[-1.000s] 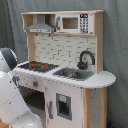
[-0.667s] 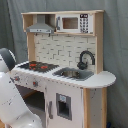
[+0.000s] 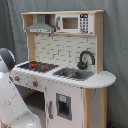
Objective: Play with the kitchen
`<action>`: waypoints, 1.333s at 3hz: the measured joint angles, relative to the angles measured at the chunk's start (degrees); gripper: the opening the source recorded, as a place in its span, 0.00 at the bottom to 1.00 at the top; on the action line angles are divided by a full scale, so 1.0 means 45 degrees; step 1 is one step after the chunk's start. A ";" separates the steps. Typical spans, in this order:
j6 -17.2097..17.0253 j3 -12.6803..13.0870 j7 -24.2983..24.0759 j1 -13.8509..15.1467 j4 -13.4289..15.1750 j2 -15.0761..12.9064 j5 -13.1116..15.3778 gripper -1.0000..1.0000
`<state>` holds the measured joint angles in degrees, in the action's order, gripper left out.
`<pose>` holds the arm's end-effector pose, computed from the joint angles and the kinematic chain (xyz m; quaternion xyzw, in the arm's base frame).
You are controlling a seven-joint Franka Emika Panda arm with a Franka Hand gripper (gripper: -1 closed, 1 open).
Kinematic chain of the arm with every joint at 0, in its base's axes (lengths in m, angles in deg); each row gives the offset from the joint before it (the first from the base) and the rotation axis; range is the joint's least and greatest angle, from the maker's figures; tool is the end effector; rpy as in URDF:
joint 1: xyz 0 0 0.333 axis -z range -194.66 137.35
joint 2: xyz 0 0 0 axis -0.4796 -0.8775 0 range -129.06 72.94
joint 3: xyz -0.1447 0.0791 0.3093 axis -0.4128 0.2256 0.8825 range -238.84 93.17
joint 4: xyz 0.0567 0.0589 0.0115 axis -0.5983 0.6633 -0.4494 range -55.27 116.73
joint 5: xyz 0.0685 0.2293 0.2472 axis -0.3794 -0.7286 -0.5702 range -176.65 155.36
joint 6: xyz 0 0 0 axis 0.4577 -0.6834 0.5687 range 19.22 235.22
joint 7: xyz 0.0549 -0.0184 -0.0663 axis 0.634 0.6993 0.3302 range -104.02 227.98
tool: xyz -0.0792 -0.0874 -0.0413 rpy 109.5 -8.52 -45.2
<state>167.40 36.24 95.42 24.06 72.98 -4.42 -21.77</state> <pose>0.2660 0.4351 0.3490 0.7354 0.6600 0.1001 0.1171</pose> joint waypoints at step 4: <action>-0.0832 -0.2437 -0.1359 -0.1991 -0.0002 0.0145 0.2462 1.00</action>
<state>163.66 25.27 89.30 15.10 72.97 -3.77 -10.70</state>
